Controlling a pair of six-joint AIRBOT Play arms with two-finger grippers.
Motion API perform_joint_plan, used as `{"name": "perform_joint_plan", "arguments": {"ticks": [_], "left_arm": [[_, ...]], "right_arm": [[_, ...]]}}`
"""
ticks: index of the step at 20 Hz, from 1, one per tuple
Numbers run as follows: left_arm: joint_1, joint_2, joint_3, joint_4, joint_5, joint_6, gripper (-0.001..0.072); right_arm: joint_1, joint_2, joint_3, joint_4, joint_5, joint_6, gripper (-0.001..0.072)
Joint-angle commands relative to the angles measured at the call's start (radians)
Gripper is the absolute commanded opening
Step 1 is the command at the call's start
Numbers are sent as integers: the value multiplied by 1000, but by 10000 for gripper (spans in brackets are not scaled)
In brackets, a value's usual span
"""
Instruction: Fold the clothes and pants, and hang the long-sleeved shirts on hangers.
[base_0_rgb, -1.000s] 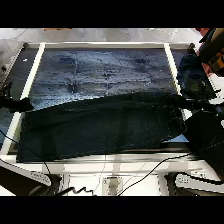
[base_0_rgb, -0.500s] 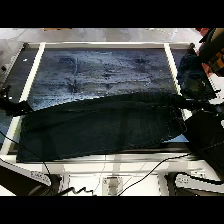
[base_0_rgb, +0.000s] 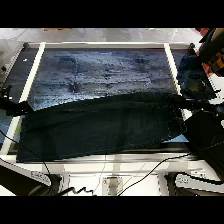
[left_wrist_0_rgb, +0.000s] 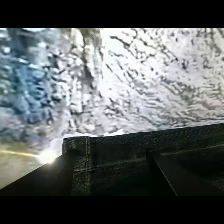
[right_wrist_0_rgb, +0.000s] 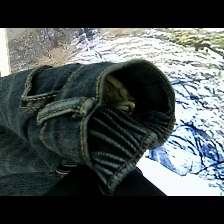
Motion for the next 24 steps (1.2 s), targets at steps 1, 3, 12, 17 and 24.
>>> {"name": "perform_joint_plan", "arguments": {"ticks": [1, 3, 12, 17, 24], "left_arm": [[3, 4, 3, 89, 1, -37, 513], [3, 5, 3, 87, -1, -37, 512], [2, 8, 4, -27, -24, -35, 486], [-4, 8, 4, -44, -61, -2, 93], [-13, 11, 95, -149, -50, 0, 40]], "right_arm": [[1, 0, 0, 0, 1, 0, 49], [1, 0, 0, 1, 2, 0, 49], [1, 0, 0, 1, 8, 0, 49], [1, 0, 0, 1, 10, 0, 50], [1, 0, 0, 17, 24, 0, 49]]}}
